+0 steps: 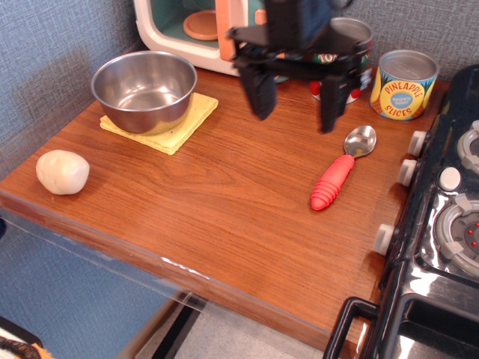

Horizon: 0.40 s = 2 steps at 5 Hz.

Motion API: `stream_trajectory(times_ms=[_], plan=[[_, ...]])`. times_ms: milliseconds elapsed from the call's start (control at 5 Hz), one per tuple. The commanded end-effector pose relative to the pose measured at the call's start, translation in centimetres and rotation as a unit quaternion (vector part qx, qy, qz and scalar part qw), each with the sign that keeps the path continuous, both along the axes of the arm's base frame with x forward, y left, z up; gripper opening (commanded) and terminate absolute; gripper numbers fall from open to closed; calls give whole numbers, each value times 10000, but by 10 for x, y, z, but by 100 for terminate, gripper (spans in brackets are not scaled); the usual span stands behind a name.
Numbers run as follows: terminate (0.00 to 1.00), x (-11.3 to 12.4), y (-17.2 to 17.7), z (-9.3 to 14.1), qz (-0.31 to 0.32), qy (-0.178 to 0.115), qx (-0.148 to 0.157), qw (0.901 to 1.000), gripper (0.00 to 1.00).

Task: Move the spoon and place to the right below cans

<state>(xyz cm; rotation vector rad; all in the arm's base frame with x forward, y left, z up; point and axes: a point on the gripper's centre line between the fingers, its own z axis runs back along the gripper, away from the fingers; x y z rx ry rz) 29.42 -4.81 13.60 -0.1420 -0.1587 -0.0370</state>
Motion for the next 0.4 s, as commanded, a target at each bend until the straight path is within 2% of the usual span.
stream_trajectory(times_ms=[0, 200], plan=[[0, -8, 19, 11, 61, -221, 60, 9997, 100], [100, -8, 19, 11, 61, -221, 60, 9997, 100]])
